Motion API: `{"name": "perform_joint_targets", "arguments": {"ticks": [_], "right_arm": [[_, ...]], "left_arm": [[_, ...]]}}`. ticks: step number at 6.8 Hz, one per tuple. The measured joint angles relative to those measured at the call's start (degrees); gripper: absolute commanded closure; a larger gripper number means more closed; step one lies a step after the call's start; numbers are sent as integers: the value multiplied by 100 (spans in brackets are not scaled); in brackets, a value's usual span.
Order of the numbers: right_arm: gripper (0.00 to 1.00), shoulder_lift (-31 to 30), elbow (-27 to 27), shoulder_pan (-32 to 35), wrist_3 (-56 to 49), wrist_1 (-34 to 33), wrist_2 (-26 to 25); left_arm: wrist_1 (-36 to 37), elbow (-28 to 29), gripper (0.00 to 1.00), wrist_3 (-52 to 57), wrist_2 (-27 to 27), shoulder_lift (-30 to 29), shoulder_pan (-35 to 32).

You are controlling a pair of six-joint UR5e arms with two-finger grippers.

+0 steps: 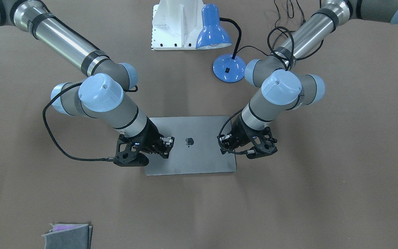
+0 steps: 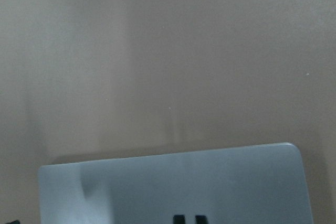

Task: Close laptop

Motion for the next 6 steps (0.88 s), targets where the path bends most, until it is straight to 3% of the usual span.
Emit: {"name": "perform_joint_targets", "arguments": {"ticks": [1,3,5,6], "right_arm": [[0,-94,339,196,-101,-475,279],[0,-603,1398,605,-1162,-2138,527],[0,-1135,2219,1220,-2921,-4162,800],[0,-1417,2473,1608,-3517,-4652,865]], "left_arm": [[447,-399,1,70,-231,153,-228],[1611,-1320,1,906,-590,675,-899],[2993,-2148,1,2810,-782,1374,-1794],[3298,-2387,1,3734,-808,1806,-2238]]}}
